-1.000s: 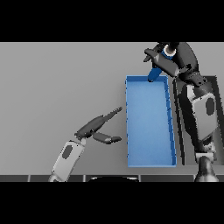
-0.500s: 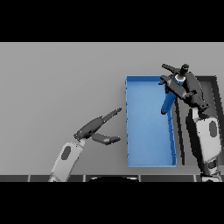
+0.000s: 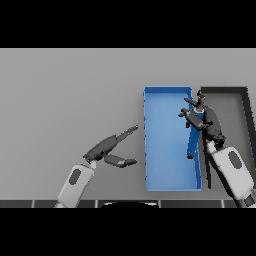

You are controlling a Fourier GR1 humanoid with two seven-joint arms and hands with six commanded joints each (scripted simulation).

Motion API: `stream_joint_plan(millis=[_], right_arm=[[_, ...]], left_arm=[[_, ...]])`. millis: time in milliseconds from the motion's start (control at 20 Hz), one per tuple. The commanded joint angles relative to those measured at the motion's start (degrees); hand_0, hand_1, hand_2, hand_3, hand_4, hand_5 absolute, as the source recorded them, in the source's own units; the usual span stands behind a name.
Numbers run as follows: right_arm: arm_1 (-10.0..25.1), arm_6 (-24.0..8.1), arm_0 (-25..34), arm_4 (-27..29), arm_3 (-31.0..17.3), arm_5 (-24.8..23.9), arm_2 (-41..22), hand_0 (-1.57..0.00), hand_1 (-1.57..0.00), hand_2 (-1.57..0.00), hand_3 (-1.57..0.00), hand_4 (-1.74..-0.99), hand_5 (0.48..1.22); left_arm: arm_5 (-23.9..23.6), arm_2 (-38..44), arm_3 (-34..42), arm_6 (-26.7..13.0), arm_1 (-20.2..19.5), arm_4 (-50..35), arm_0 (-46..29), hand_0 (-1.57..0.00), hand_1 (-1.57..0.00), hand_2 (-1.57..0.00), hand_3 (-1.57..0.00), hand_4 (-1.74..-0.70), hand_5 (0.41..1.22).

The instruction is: Pick up the blue pipe and place it into the blue bin.

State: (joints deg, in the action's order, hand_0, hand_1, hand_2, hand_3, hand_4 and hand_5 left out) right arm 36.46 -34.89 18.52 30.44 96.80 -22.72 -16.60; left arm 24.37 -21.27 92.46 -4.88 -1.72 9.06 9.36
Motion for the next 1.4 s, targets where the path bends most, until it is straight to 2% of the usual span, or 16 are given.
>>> stream_joint_plan(millis=[0,50,100,150,200,250,300,450,600,850,950,1150,1350], right_arm=[[1.62,-0.02,0.03,1.05,-0.78,-1.99,-2.84,-1.57,-1.57,-1.57,-0.91,-1.741,1.221],[2.92,-0.02,0.68,2.70,-2.52,-4.25,-5.59,-1.57,-1.55,-1.57,-0.85,-1.741,1.221],[5.31,-0.05,1.44,5.24,-3.65,-5.70,-8.27,-1.46,-1.34,-1.34,-0.79,-1.678,1.221],[7.67,-0.01,3.29,8.42,-4.83,-7.97,-12.21,-1.17,-1.07,-1.07,-0.63,-1.592,1.221],[8.87,-0.08,4.19,9.42,-5.45,-7.82,-13.57,-0.94,-0.85,-0.86,-0.50,-1.503,1.221],[9.44,-0.05,4.45,9.94,-5.59,-7.08,-14.46,-0.75,-0.68,-0.68,-0.40,-1.413,1.221],[11.74,0.14,7.10,12.14,-6.66,-5.87,-18.36,-0.60,-0.55,-0.55,-0.32,-1.337,1.221],[16.37,0.48,12.88,14.43,-7.42,-2.93,-26.81,-0.31,-0.28,-0.28,-0.16,-1.175,1.084],[17.48,-0.06,14.38,14.44,-7.56,-1.21,-30.45,-0.16,-0.14,-0.14,-0.08,-1.083,0.934],[19.53,-0.05,18.54,16.47,-9.95,-0.51,-38.11,-0.05,-0.05,-0.05,-0.03,-1.051,0.787],[19.81,-0.05,19.05,16.96,-10.09,-0.57,-39.27,-0.03,-0.03,-0.03,-0.02,-1.038,0.734],[19.80,0.37,19.90,17.06,-10.61,-0.41,-40.92,-0.01,-0.01,-0.01,-0.01,-1.022,0.672],[20.03,-0.05,20.57,17.66,-10.65,0.38,-40.93,-0.01,-0.01,-0.01,0.00,-1.022,0.658]], left_arm=[[-0.07,-0.08,0.70,-0.08,-0.02,-0.08,-0.20,0.00,0.00,0.00,0.00,-0.88,0.421],[-0.09,0.27,0.74,-0.36,-0.16,-0.37,-0.22,0.00,0.00,0.00,0.00,-0.88,0.421],[0.04,0.32,0.48,-0.33,-0.51,-0.16,-0.24,0.00,0.00,0.00,0.00,-0.88,0.421],[0.03,0.08,0.64,-0.40,-0.29,-0.07,-0.16,0.00,0.00,0.00,0.00,-0.88,0.422],[0.00,0.10,0.66,-0.48,-0.20,-0.13,-0.12,0.00,0.00,0.00,0.00,-0.88,0.422],[-0.10,-0.04,0.65,-0.48,-0.09,-0.03,-0.18,0.00,0.00,0.00,0.00,-0.88,0.425],[-0.06,-0.15,0.17,-0.51,-0.15,0.28,-0.32,0.00,0.00,0.00,0.00,-0.88,0.427],[-0.34,-0.76,1.20,-0.89,0.70,0.05,-0.64,0.00,0.00,0.00,0.00,-0.88,0.429],[-0.25,-0.45,1.54,-1.45,0.37,-0.34,-1.01,0.00,0.00,0.00,0.00,-0.89,0.428],[-0.36,-0.31,1.32,-0.97,0.11,-0.04,-0.78,0.00,0.00,0.00,0.00,-0.89,0.428],[-0.53,-0.34,1.03,-0.94,0.23,0.18,-0.68,0.00,0.00,0.00,0.00,-0.89,0.429],[-0.64,-0.28,0.95,-0.89,0.47,0.08,-0.60,0.00,0.00,0.00,0.00,-0.89,0.431],[-0.56,-0.38,0.92,-1.33,0.47,0.18,-0.37,0.00,0.00,0.00,0.00,-0.88,0.431]])
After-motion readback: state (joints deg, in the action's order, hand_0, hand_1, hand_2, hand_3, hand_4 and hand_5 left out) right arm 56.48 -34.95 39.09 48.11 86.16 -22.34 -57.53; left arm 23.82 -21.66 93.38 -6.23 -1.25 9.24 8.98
